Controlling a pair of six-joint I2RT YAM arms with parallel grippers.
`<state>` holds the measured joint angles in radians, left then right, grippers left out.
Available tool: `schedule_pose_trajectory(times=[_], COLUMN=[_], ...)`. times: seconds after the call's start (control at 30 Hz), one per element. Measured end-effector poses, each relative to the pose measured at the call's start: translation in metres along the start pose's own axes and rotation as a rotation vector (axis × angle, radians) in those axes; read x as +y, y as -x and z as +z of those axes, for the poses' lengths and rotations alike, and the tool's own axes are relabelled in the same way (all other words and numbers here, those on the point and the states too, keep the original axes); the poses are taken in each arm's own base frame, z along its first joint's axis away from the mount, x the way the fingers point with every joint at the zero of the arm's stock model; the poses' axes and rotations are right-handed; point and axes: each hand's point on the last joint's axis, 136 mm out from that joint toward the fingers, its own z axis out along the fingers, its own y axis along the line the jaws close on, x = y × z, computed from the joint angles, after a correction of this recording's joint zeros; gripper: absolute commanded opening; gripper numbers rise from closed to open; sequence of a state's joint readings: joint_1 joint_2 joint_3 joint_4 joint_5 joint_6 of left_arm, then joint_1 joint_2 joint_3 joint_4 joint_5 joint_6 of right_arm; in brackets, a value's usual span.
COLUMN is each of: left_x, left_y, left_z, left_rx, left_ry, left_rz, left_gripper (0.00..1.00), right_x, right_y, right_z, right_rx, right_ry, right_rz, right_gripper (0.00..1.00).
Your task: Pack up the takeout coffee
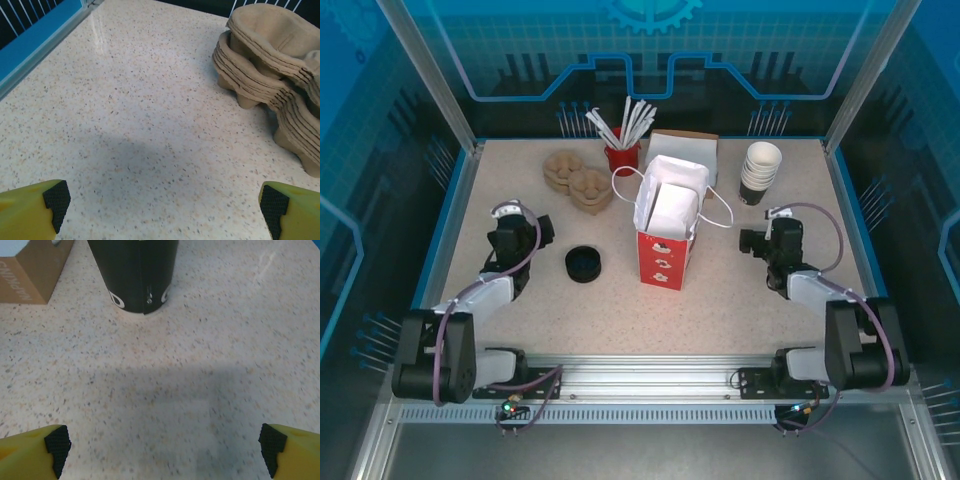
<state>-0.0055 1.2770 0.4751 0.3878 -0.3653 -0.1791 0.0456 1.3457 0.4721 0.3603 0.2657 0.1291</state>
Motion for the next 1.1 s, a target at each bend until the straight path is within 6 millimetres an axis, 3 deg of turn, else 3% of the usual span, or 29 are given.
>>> schedule_pose_trajectory(times=[0.27,0.43,0.63,1.1], left_x=[-0.006,-0.006,-0.023,-0.031], left_y=[0.004,-0.025,-0.037,-0.024], left_z=[0.015,0.020,0.027,0.025], left_rx=[-0.054,-0.040,-0.058,-0.115], left_ry=[-0.041,-0.072,-0.128,-0.150], left_rz=[0.007,0.036,0.098,0.116], left_gripper=[0.99,0.99,0.99,0.99], right_x=[0.020,0.029,0.033,0.036], right_y=[0.014,0.007,0.016,0.018], right_z=[0.017,0.018,0.016,0.016], right_rx=[-0.102,-0.126,-0.167,-0.174], right_ry=[0.070,0.117,0.140,0.156], right_rz=[-0.064,-0.098,-0.105,-0.105], right_gripper=[1.00,1.00,1.00,1.00])
